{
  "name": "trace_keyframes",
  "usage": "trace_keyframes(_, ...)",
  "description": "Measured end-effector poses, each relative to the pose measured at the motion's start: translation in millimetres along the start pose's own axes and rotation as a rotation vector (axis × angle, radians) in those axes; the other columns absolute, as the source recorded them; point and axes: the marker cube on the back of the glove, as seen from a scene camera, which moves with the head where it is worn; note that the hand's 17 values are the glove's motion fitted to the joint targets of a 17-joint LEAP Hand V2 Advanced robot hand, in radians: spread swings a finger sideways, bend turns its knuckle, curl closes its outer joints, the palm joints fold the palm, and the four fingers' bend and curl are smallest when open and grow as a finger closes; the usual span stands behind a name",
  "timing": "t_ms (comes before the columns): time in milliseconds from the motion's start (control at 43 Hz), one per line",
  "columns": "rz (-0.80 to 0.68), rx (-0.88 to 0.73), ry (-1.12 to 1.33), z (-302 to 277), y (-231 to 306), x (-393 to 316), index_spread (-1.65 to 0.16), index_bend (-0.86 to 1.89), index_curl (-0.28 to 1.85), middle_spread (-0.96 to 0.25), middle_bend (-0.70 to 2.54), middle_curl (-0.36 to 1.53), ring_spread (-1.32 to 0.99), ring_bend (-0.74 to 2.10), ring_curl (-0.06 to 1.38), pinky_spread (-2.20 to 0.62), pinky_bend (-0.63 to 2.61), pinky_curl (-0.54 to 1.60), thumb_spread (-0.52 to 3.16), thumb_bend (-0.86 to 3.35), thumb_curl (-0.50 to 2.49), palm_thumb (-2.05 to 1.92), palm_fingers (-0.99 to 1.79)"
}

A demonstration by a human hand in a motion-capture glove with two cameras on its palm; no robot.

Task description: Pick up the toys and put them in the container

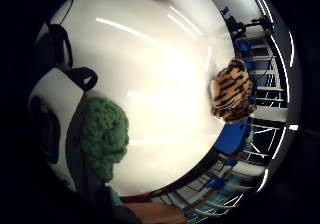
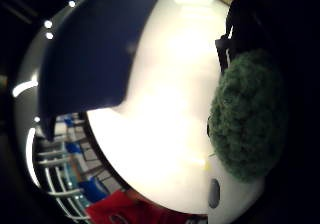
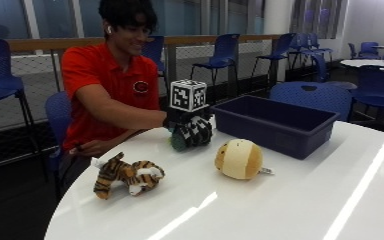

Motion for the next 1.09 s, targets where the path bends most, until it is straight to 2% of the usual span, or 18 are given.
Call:
trace_keyframes(163, 0.026, -0.010, -0.122, -43, -13, 7, -0.42, 0.47, 0.40, -0.40, 0.55, 0.40, -0.49, 1.04, 0.46, -0.39, 1.05, 0.42, 1.09, 0.37, 0.67, 0.70, 1.03)
trace_keyframes(326, 0.041, 0.064, -0.123, -109, -41, 6, -0.41, 0.48, 0.46, -0.43, 0.60, 0.45, -0.50, 1.08, 0.50, -0.41, 1.06, 0.45, 1.04, 0.41, 0.77, 0.70, 1.00)
trace_keyframes(559, -0.002, 0.159, -0.094, -200, -106, -44, -0.41, 0.48, 0.53, -0.47, 0.64, 0.52, -0.50, 1.11, 0.54, -0.42, 1.09, 0.49, 0.99, 0.46, 0.93, 0.66, 0.97)
trace_keyframes(861, -0.089, 0.158, -0.095, -216, -164, -147, -0.42, 0.51, 0.64, -0.49, 0.66, 0.60, -0.51, 1.12, 0.57, -0.42, 1.11, 0.51, 0.89, 0.47, 1.12, 0.56, 0.92)
trace_keyframes(978, -0.095, 0.155, -0.077, -221, -178, -161, -0.42, 0.52, 0.69, -0.49, 0.66, 0.62, -0.52, 1.11, 0.57, -0.42, 1.11, 0.51, 0.85, 0.47, 1.19, 0.54, 0.88)
trace_keyframes(1094, -0.195, 0.077, -0.089, -216, -181, -164, -0.43, 0.51, 0.72, -0.49, 0.65, 0.64, -0.52, 1.09, 0.58, -0.43, 1.08, 0.50, 0.81, 0.45, 1.24, 0.50, 0.82)
